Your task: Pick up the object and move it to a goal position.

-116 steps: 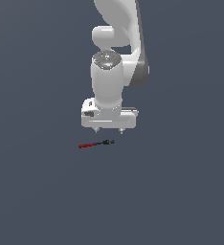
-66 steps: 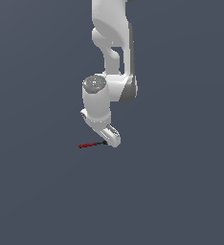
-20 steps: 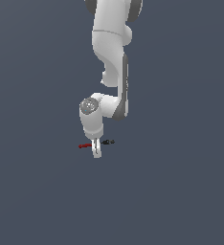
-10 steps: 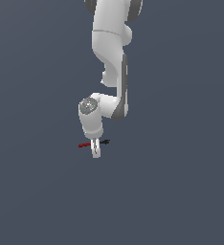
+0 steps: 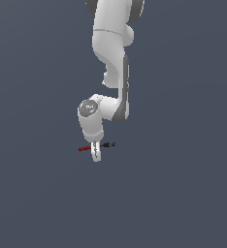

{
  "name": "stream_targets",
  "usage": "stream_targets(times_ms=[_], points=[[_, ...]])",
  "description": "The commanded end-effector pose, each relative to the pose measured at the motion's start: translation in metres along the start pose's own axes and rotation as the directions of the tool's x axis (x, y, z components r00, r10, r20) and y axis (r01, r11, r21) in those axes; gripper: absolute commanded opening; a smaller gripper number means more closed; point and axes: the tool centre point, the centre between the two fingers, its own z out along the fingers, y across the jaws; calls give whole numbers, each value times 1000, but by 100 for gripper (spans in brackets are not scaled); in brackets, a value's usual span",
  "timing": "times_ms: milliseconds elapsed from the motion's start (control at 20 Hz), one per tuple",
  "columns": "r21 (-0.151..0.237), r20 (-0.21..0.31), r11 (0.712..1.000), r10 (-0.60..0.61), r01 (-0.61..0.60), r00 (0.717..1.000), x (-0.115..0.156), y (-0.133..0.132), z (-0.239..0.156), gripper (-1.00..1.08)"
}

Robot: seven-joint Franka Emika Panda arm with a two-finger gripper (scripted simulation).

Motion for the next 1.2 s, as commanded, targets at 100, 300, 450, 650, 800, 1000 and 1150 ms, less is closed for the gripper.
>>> stream_targets(times_ms=[100,300,450,650,800,1000,1150], points=[[0,-1,1000,0,0,1000,7,-14,-9,-100],[0,-1,1000,-1,1,1000,16,-31,-19,-100],[0,-2,1000,-1,1,1000,23,-46,-27,-100],[0,-2,1000,-2,2,1000,33,-67,-39,-100],[0,-2,1000,-3,3,1000,40,-81,-47,-100],[0,-2,1000,-3,3,1000,49,-99,-57,-100],[0,-2,1000,-3,3,1000,55,-111,-64,-100]])
